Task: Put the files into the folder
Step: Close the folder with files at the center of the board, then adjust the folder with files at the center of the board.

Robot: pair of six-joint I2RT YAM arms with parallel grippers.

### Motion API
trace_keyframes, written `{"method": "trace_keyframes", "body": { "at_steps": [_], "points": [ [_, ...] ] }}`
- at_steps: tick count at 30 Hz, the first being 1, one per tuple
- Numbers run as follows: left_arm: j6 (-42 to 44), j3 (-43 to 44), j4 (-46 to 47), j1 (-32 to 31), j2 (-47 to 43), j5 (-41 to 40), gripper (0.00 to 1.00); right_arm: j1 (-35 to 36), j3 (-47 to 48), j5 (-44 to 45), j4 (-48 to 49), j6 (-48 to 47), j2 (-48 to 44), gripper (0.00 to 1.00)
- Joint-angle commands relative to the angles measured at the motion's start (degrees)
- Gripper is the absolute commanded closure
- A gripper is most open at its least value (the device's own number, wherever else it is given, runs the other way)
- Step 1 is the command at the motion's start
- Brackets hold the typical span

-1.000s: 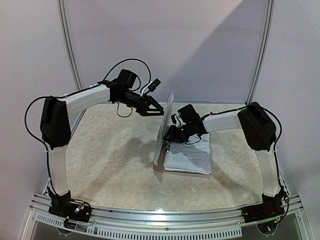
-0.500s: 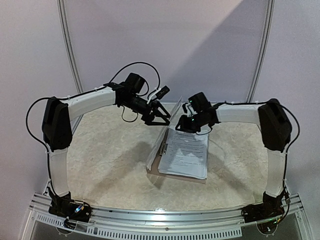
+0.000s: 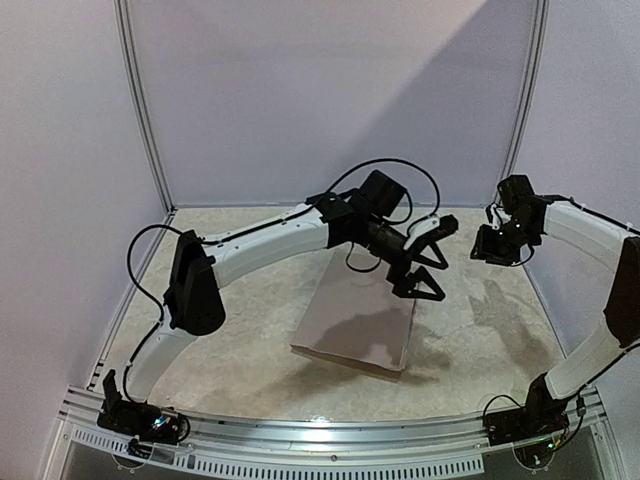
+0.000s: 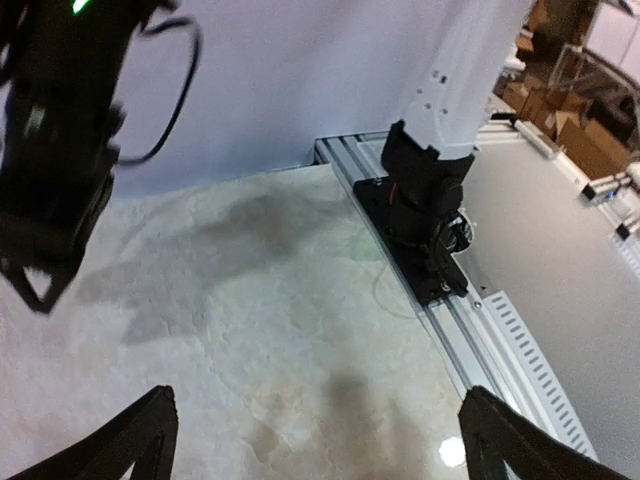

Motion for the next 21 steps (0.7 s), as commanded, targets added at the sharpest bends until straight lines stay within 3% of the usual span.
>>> {"method": "trace_keyframes", "body": {
  "at_steps": [1, 6, 9, 12, 16, 21],
  "points": [
    [12.73, -2.08, -4.38, -3.84, -11.59, -13.02, 0.0, 0.05, -3.64, -3.76, -3.78, -2.09, -2.85, 0.58],
    [16.65, -13.11, -9.42, 4.78, -17.57, -22.48, 0.0, 3.99, -10.55, -5.78, 1.38, 0.47, -2.37, 0.59],
    [18.28, -26.4, -8.31, 12.78, -22.46, -28.32, 0.0, 9.18, -13.36, -4.22, 6.45, 3.03, -0.76, 0.6],
    [20.24, -42.63, -1.13, 19.2, -28.27, -36.69, 0.01, 13.3, -15.08, -1.08, 10.47, 5.36, 1.62, 0.62],
    [24.2, -63.33, 9.06, 20.25, -34.88, -48.16, 0.01, 17.86, -13.16, -1.88, 13.49, 6.23, 7.95, 0.63],
    [21.96, -74.78, 12.77, 16.12, -36.73, -48.55, 0.01, 19.51, -9.29, -2.73, 16.37, 6.53, 17.77, 0.63]
  ]
}}
